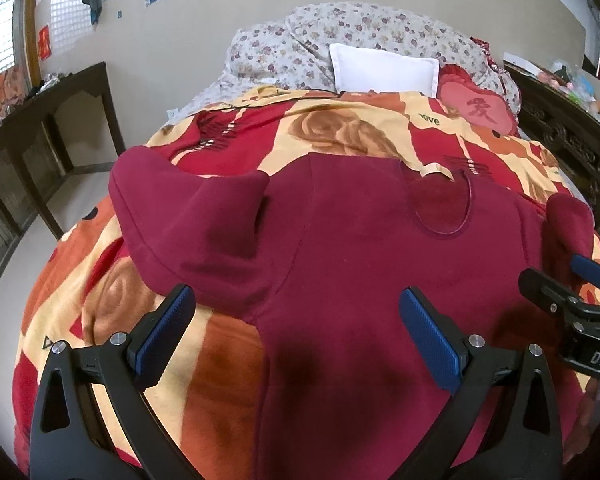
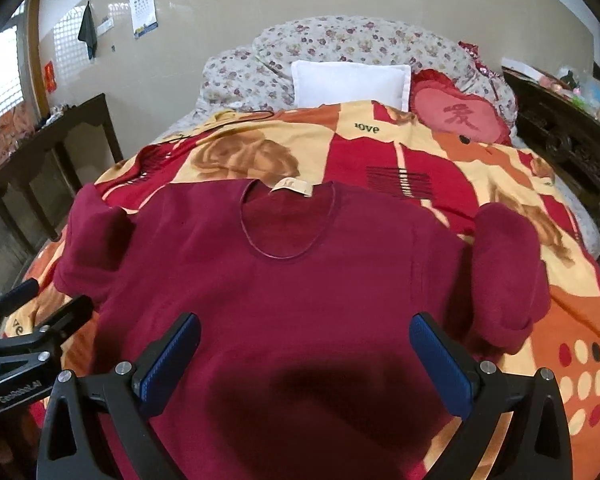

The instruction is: Fold small clothes

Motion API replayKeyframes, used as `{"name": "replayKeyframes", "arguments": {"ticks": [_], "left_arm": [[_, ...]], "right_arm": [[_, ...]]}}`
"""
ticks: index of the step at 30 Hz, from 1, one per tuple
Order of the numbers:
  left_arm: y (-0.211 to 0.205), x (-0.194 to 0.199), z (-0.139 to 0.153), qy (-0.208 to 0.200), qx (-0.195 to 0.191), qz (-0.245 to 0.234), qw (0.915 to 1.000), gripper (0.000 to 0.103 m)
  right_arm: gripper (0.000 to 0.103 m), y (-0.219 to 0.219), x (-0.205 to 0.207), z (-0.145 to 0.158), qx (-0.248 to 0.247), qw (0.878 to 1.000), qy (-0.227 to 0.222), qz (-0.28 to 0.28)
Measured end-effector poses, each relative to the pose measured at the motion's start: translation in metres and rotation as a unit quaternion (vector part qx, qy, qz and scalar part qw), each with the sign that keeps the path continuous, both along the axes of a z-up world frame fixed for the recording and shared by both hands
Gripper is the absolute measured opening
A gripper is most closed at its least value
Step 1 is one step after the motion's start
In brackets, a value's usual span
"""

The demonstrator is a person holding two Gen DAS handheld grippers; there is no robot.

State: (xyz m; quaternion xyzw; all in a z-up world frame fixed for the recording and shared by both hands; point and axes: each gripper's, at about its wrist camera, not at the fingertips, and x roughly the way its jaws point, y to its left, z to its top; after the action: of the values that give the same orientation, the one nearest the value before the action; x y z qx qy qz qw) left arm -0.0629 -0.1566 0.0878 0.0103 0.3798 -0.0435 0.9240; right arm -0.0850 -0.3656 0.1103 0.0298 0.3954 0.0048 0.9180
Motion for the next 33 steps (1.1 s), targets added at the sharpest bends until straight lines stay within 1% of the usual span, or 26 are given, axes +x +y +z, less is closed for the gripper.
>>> {"name": "replayKeyframes", "arguments": {"ticks": [7, 10, 14, 21, 27, 33], "left_arm": [[-0.002, 0.006, -0.003, 0.009, -0.002, -0.003, 1.0000, 0.102], [-0.001, 0.006, -0.004, 0.010, -0.001, -0.001, 0.9999, 0.102], [0.001, 0.010, -0.007, 0.016, -0.012, 0.002, 0.9998, 0.102], [-0.002, 0.013, -0.010, 0.019, -0.013, 0.003, 0.9997, 0.102], [-0.003, 0.014, -0.010, 0.019, -0.012, 0.005, 0.9997, 0.102], [0.001, 0.021, -0.013, 0.024, -0.015, 0.012, 0.9995, 0.102]], "right_arm": [[0.103, -0.003, 0.005, -0.011, 0.027, 1.000, 0.016, 0.001], [0.103, -0.002, 0.006, -0.014, 0.023, 1.000, 0.018, -0.004], [0.103, -0.003, 0.010, -0.018, 0.020, 0.999, 0.023, -0.011], [0.103, -0.003, 0.013, -0.025, 0.016, 0.999, 0.032, -0.014], [0.103, -0.006, 0.018, -0.028, 0.029, 0.999, 0.039, -0.018], [0.103, -0.004, 0.023, -0.032, 0.028, 0.999, 0.041, -0.021]]}}
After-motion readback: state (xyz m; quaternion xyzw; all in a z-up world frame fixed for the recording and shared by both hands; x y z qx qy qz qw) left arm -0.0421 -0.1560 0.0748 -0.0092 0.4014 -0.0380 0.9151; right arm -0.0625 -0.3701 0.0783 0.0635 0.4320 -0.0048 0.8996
